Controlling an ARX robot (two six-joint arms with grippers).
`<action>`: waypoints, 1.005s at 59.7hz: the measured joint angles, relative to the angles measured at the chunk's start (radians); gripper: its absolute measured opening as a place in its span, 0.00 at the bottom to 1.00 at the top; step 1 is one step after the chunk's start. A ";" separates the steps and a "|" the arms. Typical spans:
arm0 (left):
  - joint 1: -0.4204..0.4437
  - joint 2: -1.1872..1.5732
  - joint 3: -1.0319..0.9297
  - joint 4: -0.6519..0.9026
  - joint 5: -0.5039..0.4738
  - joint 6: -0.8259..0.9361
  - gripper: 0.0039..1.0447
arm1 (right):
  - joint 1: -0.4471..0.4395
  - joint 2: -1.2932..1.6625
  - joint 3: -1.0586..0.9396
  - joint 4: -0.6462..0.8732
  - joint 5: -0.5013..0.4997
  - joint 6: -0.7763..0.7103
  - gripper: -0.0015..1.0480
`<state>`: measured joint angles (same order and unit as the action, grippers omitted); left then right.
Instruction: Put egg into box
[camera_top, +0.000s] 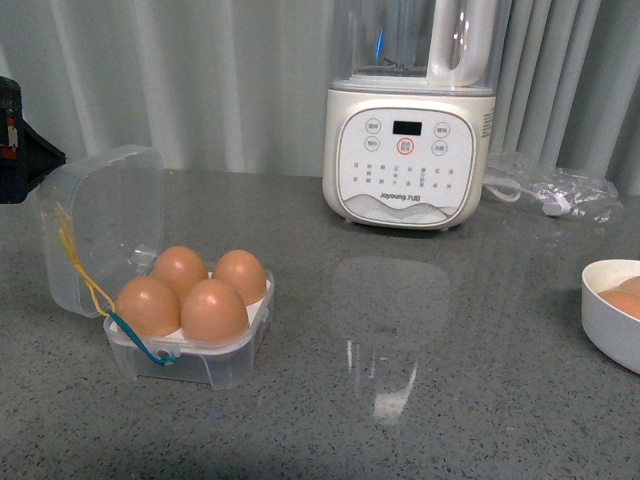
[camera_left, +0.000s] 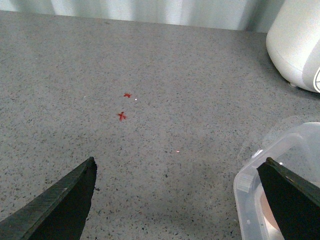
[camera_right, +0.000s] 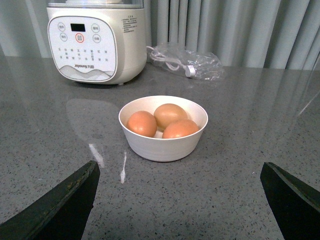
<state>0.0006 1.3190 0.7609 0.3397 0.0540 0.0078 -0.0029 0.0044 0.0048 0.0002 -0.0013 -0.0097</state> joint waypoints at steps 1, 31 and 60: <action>-0.004 0.002 0.001 0.002 -0.003 0.003 0.94 | 0.000 0.000 0.000 0.000 0.000 0.000 0.93; -0.140 0.027 0.003 0.035 -0.027 0.010 0.94 | 0.000 0.000 0.000 0.000 0.000 0.000 0.93; -0.366 0.038 -0.035 -0.030 -0.036 0.096 0.94 | 0.000 0.000 0.000 0.000 0.000 0.000 0.93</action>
<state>-0.3653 1.3571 0.7261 0.3099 0.0181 0.1036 -0.0029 0.0040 0.0048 0.0002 -0.0013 -0.0097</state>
